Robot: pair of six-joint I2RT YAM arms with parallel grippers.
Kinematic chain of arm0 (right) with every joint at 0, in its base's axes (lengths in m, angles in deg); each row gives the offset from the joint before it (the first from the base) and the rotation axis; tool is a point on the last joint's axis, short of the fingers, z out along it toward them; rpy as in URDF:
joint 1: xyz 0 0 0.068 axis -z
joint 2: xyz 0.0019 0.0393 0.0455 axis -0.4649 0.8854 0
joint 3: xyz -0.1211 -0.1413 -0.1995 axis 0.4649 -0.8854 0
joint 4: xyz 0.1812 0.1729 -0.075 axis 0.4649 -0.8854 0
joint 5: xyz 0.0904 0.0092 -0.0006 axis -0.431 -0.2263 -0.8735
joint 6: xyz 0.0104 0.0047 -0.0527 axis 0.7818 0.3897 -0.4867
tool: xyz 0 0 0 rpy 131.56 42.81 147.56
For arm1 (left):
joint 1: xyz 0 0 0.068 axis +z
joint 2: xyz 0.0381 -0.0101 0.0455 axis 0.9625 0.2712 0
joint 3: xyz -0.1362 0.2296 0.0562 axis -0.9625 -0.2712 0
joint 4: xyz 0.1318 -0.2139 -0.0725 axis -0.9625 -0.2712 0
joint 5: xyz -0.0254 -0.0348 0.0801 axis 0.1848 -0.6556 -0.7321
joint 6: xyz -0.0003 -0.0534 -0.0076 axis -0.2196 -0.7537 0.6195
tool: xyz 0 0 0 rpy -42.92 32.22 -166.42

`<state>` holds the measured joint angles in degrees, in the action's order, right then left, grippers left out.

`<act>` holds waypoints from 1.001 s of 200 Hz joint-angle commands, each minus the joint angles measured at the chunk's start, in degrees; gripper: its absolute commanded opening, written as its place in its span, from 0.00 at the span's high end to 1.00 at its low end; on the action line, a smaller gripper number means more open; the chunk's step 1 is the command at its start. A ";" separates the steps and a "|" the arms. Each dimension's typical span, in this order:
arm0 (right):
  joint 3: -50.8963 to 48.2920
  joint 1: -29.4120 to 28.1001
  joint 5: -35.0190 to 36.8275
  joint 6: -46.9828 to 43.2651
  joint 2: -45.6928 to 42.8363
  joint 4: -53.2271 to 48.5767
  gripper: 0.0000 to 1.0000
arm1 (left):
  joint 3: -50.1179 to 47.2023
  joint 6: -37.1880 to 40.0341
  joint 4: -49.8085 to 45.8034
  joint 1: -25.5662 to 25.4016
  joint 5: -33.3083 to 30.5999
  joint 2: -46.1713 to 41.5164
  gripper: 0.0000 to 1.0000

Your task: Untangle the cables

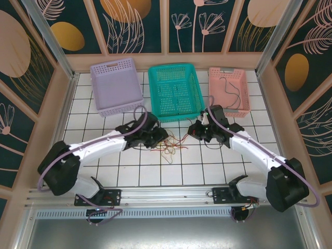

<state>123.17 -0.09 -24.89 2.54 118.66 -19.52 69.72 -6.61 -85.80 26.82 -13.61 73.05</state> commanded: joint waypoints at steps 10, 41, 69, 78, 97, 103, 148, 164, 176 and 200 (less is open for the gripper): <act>3.25 1.28 -0.72 -0.81 1.46 -1.72 1.00 | 6.26 5.53 -6.00 -3.99 -3.64 3.86 0.65; 4.70 1.85 -2.72 -0.06 2.84 -2.82 1.00 | 8.26 12.98 -6.95 -7.20 -8.38 7.14 0.51; 5.44 2.77 -4.53 0.62 3.15 -3.46 1.00 | 9.13 16.71 -8.03 -8.93 -11.80 11.08 0.39; 5.85 3.12 -5.26 0.64 3.27 -3.91 1.00 | 9.65 17.47 -8.85 -9.12 -13.14 12.15 0.36; 6.53 3.57 -6.63 0.95 3.28 -4.64 1.00 | 10.79 19.30 -9.25 -9.35 -16.84 14.82 0.34; 6.62 3.62 -6.98 1.07 3.12 -4.79 1.00 | 11.09 19.60 -8.98 -9.40 -17.90 15.49 0.33; 6.07 4.37 -9.58 2.59 1.84 -5.19 1.00 | 14.62 20.05 -3.97 -9.39 -22.68 19.96 0.34; 5.67 4.84 -10.41 3.38 1.08 -5.00 1.00 | 16.88 18.86 -7.77 -9.40 -26.55 21.73 0.48; 5.57 5.65 -10.88 3.58 0.23 -5.55 1.00 | 18.00 17.69 -12.39 -9.38 -30.07 22.65 0.78; 6.72 9.07 -10.29 0.86 -1.89 -9.89 1.00 | 14.04 15.62 -17.67 -8.69 -35.17 19.63 1.00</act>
<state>127.89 5.92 -34.18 4.67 120.25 -24.24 86.33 11.29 -95.13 17.51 -40.45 94.58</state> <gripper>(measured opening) 0.054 0.056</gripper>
